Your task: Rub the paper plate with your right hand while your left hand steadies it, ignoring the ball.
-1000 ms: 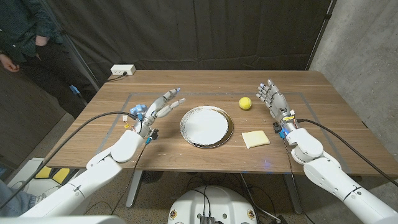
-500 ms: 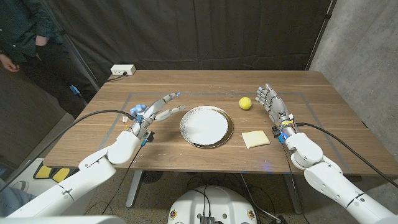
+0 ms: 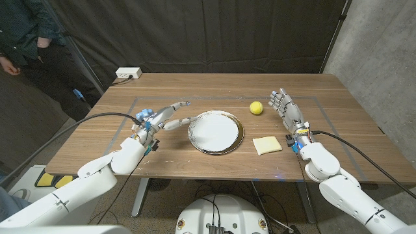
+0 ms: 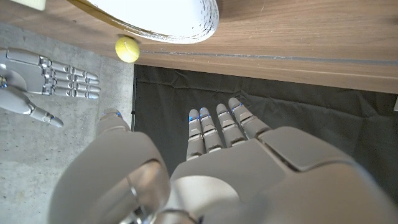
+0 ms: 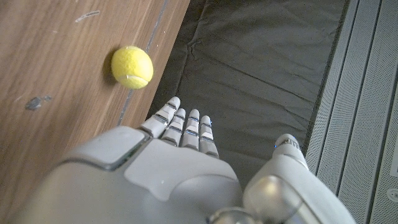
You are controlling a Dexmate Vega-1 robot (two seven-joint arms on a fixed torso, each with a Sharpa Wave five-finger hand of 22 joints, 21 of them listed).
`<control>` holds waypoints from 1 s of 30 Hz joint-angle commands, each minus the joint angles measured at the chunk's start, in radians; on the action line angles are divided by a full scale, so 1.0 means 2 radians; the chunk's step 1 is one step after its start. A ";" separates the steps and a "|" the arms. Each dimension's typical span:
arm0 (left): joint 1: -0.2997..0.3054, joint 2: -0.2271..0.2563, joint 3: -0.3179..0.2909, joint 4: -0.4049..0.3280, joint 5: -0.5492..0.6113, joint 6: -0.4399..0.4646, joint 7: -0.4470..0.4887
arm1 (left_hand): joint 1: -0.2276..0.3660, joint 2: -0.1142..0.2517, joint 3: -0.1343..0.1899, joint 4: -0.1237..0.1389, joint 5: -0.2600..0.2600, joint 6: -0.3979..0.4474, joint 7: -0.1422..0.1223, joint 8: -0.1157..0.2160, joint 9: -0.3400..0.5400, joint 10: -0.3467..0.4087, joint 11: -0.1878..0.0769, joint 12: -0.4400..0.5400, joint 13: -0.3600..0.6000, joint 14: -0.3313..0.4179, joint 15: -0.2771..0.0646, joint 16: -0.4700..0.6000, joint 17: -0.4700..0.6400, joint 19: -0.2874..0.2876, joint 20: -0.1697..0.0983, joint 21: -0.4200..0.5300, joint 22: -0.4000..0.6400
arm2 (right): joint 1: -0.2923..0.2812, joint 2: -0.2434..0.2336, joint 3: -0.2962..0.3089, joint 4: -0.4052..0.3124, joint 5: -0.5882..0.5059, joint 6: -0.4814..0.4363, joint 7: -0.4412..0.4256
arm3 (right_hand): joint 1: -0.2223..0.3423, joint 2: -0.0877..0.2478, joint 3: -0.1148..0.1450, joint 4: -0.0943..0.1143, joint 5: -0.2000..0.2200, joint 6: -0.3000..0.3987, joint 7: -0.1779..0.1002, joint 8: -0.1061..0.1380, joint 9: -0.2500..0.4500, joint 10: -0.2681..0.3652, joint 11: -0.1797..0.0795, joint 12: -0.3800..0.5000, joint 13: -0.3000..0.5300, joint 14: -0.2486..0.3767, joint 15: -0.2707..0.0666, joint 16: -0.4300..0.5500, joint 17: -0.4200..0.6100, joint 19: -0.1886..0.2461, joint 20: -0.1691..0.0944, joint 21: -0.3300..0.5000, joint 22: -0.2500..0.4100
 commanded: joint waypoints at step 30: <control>-0.006 0.071 0.051 -0.037 0.105 0.033 -0.060 | 0.011 0.001 -0.015 0.004 0.000 0.113 -0.006 0.019 0.002 0.105 -0.004 0.015 0.002 0.090 -0.036 0.009 0.001 0.082 -0.024 0.016 0.001 | 0.015 -0.005 -0.015 -0.019 -0.001 -0.042 0.005 | 0.011 0.004 0.001 -0.003 -0.003 0.003 -0.002 0.002 0.002 0.005 -0.001 0.002 0.001 0.004 0.001 0.001 0.000 0.003 -0.013 -0.001 0.003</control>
